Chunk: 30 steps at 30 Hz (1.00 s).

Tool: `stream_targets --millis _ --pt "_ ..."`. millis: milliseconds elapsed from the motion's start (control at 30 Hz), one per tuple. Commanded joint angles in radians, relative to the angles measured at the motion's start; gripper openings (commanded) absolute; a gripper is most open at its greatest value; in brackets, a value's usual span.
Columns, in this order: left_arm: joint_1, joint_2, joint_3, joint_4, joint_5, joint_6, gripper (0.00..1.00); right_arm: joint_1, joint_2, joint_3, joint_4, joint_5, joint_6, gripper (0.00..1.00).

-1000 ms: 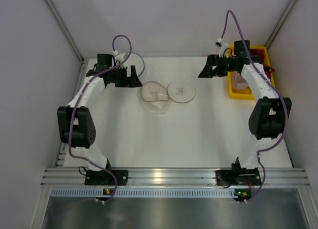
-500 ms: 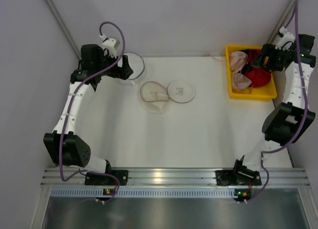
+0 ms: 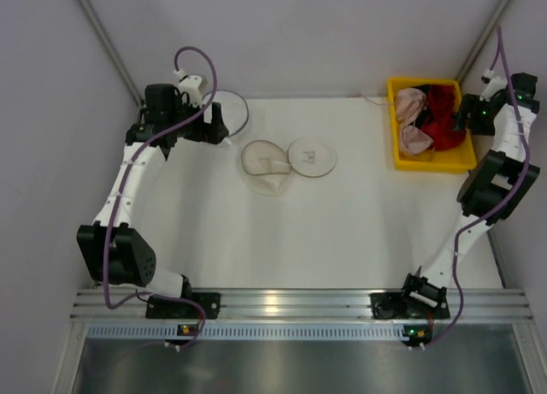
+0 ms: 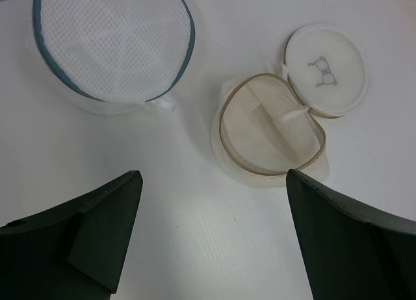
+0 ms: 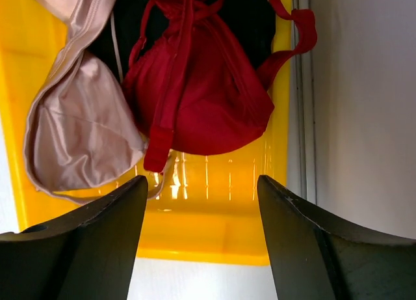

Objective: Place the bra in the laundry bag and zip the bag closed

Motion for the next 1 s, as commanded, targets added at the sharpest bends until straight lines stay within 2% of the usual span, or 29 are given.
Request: stream_targets --millis 0,367,533,700,800,833,900,933,967 --pt "-0.001 0.006 -0.014 0.019 -0.008 0.001 0.98 0.005 0.025 0.077 0.113 -0.017 -0.016 0.69" --pt "-0.001 0.08 0.027 0.002 0.01 -0.005 0.98 0.047 0.172 0.117 0.49 -0.006 0.092 0.72" --pt "0.001 0.132 0.076 -0.03 -0.007 -0.007 0.98 0.077 0.258 0.179 0.619 -0.001 0.146 0.65" --pt "-0.001 0.17 0.116 -0.047 -0.007 -0.01 0.98 0.114 0.369 0.275 0.649 0.019 0.116 0.58" --pt "-0.001 0.187 0.133 -0.051 -0.014 -0.01 0.98 0.129 0.389 0.275 0.679 0.032 0.091 0.37" --pt "-0.001 0.19 0.139 -0.051 -0.016 -0.008 0.98 0.13 0.39 0.275 0.699 0.04 0.108 0.23" --pt "-0.001 0.195 0.145 -0.051 -0.019 -0.007 0.98 0.13 0.377 0.272 0.708 0.057 0.115 0.1" --pt "-0.001 0.196 0.152 -0.051 -0.017 -0.007 0.98 0.13 0.366 0.268 0.71 0.059 0.115 0.01" --pt "0.001 0.198 0.155 -0.051 -0.016 -0.007 0.98 0.13 0.333 0.249 0.713 0.059 0.114 0.0"
